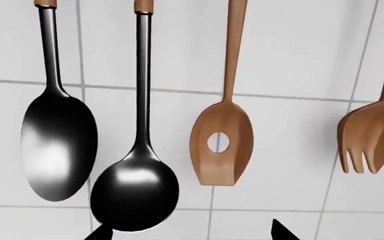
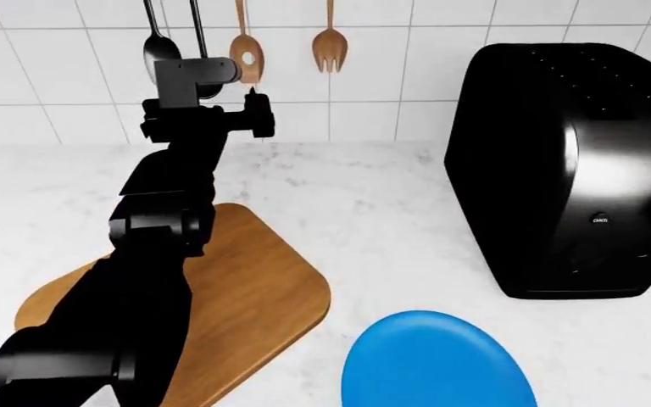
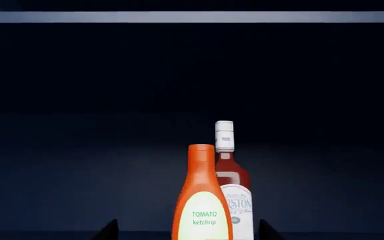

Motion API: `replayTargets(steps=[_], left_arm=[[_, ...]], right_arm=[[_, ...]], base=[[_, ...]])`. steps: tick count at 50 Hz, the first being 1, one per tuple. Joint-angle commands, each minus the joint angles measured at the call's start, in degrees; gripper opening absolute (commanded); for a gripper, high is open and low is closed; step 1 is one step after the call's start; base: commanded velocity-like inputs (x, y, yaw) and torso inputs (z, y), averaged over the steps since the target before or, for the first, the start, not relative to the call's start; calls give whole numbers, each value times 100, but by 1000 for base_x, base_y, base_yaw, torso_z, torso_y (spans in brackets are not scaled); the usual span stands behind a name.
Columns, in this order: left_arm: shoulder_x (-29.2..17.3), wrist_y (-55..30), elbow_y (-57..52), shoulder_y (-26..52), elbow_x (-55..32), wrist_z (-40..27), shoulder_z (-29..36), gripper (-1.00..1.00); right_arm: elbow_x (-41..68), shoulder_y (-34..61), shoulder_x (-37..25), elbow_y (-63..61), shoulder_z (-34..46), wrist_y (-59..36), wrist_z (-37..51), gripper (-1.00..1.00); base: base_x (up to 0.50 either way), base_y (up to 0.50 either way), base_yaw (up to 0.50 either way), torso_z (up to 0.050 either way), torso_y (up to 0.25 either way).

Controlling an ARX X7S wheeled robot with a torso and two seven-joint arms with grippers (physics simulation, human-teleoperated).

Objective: Pick the sushi from the plate and place it on the cutting board. Then pick the condiment bottle from the cabinet and place it next to the cutting board.

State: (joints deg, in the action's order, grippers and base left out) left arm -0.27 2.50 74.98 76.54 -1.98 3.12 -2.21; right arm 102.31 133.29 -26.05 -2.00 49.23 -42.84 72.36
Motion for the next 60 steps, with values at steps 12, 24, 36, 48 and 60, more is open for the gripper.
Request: replayTargets(steps=[12, 24, 36, 48, 60], left_arm=[[1, 3, 0, -3, -8, 11, 24, 100], [2, 30, 0, -8, -25, 36, 69, 100], [4, 39, 0, -18, -55, 28, 155, 100], [7, 71, 0, -26, -54, -10, 228, 100], [7, 59, 0, -17, -83, -50, 305, 100]], right_arm=[[-1277, -164, 679, 1939, -224, -759, -1024, 100], [-1526, -595, 911, 2523, -118, -480, -1863, 100], [-1701, -1066, 848, 3086, 106, -490, -2007, 100], [-1568, -1453, 1027, 3495, 166, -569, -2043, -100], [-1406, -1188, 919, 2723, -138, -460, -1824, -100]], base=[[0, 0, 0, 0, 0], [0, 0, 0, 0, 0], [0, 0, 0, 0, 0], [2, 0, 0, 0, 0], [9, 0, 4, -1, 0]])
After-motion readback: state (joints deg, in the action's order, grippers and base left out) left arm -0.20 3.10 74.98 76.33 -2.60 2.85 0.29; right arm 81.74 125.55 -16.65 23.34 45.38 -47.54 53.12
